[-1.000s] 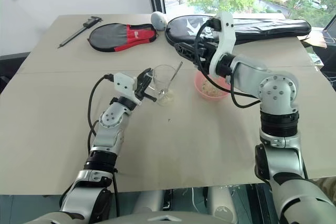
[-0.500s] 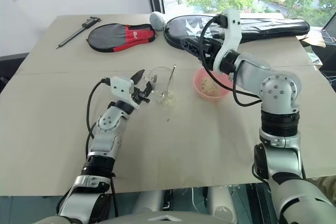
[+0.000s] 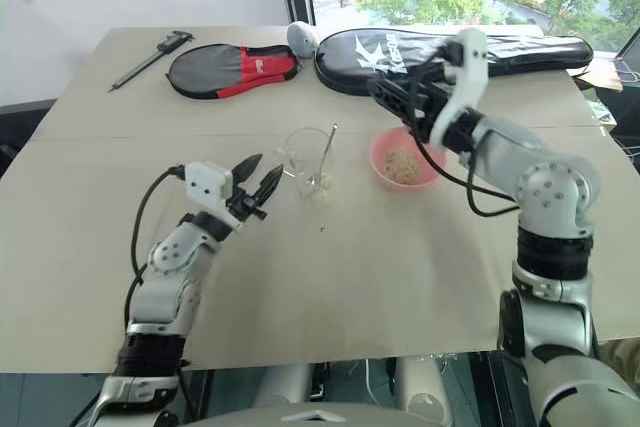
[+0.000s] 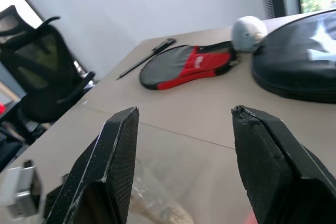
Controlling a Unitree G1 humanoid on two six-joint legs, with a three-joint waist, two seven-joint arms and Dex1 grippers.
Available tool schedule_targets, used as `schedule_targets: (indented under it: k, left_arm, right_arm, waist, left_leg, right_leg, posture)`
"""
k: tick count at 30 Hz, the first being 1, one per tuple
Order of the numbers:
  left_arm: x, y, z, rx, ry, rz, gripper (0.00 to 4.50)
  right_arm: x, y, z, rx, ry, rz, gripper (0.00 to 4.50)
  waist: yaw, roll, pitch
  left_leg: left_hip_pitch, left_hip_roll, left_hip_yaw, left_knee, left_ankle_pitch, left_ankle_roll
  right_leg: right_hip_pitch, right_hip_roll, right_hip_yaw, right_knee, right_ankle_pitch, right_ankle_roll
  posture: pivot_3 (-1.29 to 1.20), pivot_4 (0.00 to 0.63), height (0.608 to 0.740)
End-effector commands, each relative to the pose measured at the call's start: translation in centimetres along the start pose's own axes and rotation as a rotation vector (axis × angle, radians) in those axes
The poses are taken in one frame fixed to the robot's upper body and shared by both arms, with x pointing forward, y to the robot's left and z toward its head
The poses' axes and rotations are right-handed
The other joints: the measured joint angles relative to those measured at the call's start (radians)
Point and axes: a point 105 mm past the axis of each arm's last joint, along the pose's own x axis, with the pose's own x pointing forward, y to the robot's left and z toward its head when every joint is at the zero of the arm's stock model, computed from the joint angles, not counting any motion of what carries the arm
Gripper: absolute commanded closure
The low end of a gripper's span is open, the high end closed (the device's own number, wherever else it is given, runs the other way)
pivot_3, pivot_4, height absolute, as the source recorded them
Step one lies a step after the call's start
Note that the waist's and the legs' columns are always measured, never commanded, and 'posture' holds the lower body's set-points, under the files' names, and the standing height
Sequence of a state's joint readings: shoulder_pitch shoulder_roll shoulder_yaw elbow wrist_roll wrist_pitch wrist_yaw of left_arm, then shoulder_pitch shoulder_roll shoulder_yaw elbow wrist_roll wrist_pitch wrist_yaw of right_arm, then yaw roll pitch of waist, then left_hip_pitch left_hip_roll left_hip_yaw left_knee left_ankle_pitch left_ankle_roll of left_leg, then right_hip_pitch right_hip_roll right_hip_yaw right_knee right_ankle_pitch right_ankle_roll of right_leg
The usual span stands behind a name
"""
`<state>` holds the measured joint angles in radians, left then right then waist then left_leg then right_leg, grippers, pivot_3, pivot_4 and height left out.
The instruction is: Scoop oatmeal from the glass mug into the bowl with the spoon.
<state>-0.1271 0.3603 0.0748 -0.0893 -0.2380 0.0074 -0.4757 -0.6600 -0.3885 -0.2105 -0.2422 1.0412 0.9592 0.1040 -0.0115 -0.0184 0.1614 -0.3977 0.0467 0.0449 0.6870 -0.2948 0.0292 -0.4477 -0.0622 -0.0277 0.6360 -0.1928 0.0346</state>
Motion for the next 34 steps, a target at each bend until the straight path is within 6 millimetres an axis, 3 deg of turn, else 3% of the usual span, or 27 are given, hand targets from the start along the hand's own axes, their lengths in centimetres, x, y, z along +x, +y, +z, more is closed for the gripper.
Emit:
schedule_targets:
  k: [1, 4, 5, 6, 7, 8, 11, 16, 21, 34]
  left_arm:
    - [-1.6, -0.3, 1.7, 0.080, -0.008, -0.028, 2.26]
    - [-3.6, -0.8, 1.8, 0.074, 0.026, -0.062, 1.44]
    - [-4.0, -0.9, 1.8, 0.070, 0.036, -0.064, 0.88]
    - [-4.3, -0.9, 1.8, 0.068, 0.043, -0.062, 0.65]
    - [-4.7, -0.9, 1.6, 0.060, 0.058, -0.060, 0.15]
    - [-5.3, -0.9, 1.3, 0.054, 0.078, -0.061, 0.00]
    - [-6.9, -1.1, 0.3, 0.046, 0.138, -0.070, 0.00]
    - [-9.4, -1.7, -2.0, 0.032, 0.244, -0.064, 0.00]
    - [-10.2, -2.2, -2.5, 0.001, 0.262, -0.023, 0.00]
    - [-10.8, -2.7, -2.8, 0.005, 0.265, 0.004, 0.00]
  right_arm:
    - [-2.8, -0.7, 1.6, -0.164, -0.154, -0.028, 1.67]
    - [-6.1, -2.1, -0.7, -0.151, -0.108, -0.053, 1.67]
    - [-7.2, -2.5, -1.6, -0.152, -0.075, -0.059, 1.67]
    - [-7.8, -2.7, -2.2, -0.157, -0.054, -0.059, 1.67]
    - [-8.9, -3.1, -3.2, -0.188, -0.024, -0.065, 1.42]
    - [-10.2, -3.6, -4.3, -0.216, 0.012, -0.070, 1.11]
    - [-13.2, -4.9, -7.9, -0.288, 0.123, -0.086, 0.05]
    - [-15.9, -6.6, -11.3, -0.292, 0.195, -0.125, 0.05]
    - [-17.0, -6.5, -13.2, -0.286, 0.240, -0.087, 0.05]
    - [-17.1, -7.5, -14.4, -0.354, 0.263, -0.053, 0.05]
  waist:
    - [0.001, 0.001, 0.000]
    - [0.003, 0.000, 0.000]
    - [0.003, 0.000, 0.000]
    - [0.005, 0.000, 0.000]
    - [0.004, 0.000, 0.000]
    - [0.005, 0.000, 0.000]
    - [0.006, 0.000, 0.000]
    - [-0.005, 0.000, 0.000]
    - [0.003, 0.000, 0.000]
    - [0.004, 0.000, 0.000]
  left_leg:
    - [0.000, 0.000, 0.001, 0.000, 0.000, 0.000]
    - [0.001, 0.000, 0.000, 0.000, 0.000, 0.000]
    - [0.001, 0.000, 0.000, 0.000, 0.000, 0.000]
    - [0.001, 0.000, 0.000, 0.000, 0.000, 0.000]
    - [0.001, 0.000, 0.000, 0.000, 0.000, 0.000]
    - [0.002, 0.000, 0.001, 0.000, 0.000, 0.000]
    - [0.004, 0.000, 0.000, 0.000, 0.000, 0.000]
    - [0.014, 0.001, 0.004, 0.000, 0.000, 0.000]
    - [0.019, 0.002, 0.004, 0.000, 0.000, 0.000]
    - [0.018, 0.002, 0.006, 0.000, 0.000, 0.000]
  right_leg:
    - [0.000, 0.000, 0.001, 0.000, 0.000, 0.000]
    - [0.000, 0.000, 0.000, 0.000, 0.000, 0.000]
    - [0.000, 0.000, 0.000, 0.000, 0.000, 0.000]
    - [0.000, 0.000, 0.001, 0.000, 0.000, 0.000]
    - [0.001, 0.000, 0.000, 0.000, 0.000, 0.000]
    - [0.001, 0.000, 0.001, 0.000, 0.000, 0.000]
    - [0.003, 0.001, 0.001, 0.000, -0.001, 0.000]
    - [0.007, 0.003, 0.009, 0.001, -0.005, 0.000]
    - [0.011, 0.006, 0.013, 0.002, -0.006, 0.000]
    - [0.010, 0.007, 0.015, 0.001, -0.006, 0.000]
  posture:
    - [0.00, 0.150, 0.740]
    - [0.00, 0.150, 0.740]
    - [0.00, 0.150, 0.740]
    - [0.00, 0.150, 0.740]
    - [0.00, 0.150, 0.740]
    - [0.00, 0.150, 0.740]
    - [0.00, 0.150, 0.740]
    - [0.00, 0.150, 0.740]
    - [0.00, 0.150, 0.740]
    - [0.00, 0.150, 0.740]
